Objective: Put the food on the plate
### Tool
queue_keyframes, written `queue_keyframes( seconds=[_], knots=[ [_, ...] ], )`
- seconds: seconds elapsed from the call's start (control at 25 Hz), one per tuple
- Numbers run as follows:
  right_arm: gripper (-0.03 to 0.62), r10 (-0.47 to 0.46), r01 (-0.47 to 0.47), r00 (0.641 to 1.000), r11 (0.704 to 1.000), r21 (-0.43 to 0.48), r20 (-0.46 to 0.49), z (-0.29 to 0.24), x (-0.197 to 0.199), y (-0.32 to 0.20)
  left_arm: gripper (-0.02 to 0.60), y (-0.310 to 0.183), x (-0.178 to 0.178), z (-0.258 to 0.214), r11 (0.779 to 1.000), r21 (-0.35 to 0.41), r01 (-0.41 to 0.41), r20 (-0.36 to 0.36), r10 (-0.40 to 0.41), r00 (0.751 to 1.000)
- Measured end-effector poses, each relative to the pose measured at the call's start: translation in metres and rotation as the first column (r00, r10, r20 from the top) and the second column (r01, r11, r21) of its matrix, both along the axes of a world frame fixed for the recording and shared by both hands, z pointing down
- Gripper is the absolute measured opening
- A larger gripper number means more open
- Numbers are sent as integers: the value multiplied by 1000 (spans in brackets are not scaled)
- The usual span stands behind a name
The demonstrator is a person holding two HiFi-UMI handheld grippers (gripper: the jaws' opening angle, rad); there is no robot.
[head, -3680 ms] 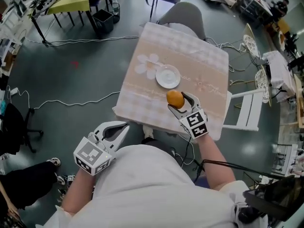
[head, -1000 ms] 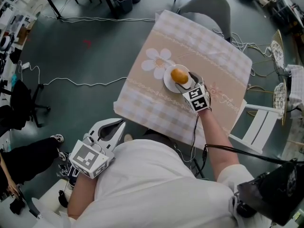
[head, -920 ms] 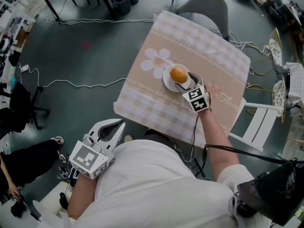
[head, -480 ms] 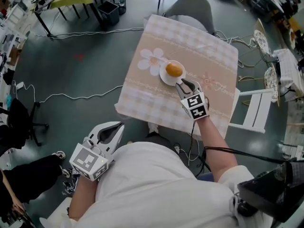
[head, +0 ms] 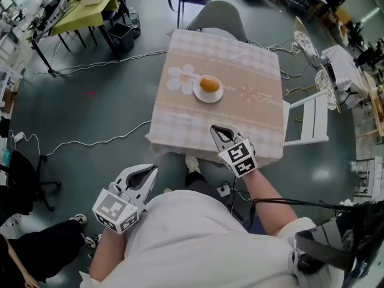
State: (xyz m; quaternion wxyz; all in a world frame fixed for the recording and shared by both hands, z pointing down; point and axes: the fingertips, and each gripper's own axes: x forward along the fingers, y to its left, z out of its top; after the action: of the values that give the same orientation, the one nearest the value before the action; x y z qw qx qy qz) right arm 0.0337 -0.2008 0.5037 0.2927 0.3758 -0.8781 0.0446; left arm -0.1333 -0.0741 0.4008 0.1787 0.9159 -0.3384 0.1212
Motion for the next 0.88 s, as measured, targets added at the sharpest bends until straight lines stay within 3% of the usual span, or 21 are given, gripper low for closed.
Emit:
queue_keyframes(
  seconds=[0.28, 0.52, 0.88],
  knots=[
    [14, -17, 18, 999, 1000, -13, 44, -16, -27, 82, 9, 43, -8, 6, 998, 1, -60, -4, 60, 998],
    [12, -85, 85, 995, 996, 8, 52, -32, -57, 140, 9, 71, -8, 8, 996, 17, -92, -13, 92, 996],
    [14, -122, 120, 991, 992, 34, 50, -42, -81, 183, 9, 97, -10, 13, 993, 31, -115, -12, 116, 993]
  ],
)
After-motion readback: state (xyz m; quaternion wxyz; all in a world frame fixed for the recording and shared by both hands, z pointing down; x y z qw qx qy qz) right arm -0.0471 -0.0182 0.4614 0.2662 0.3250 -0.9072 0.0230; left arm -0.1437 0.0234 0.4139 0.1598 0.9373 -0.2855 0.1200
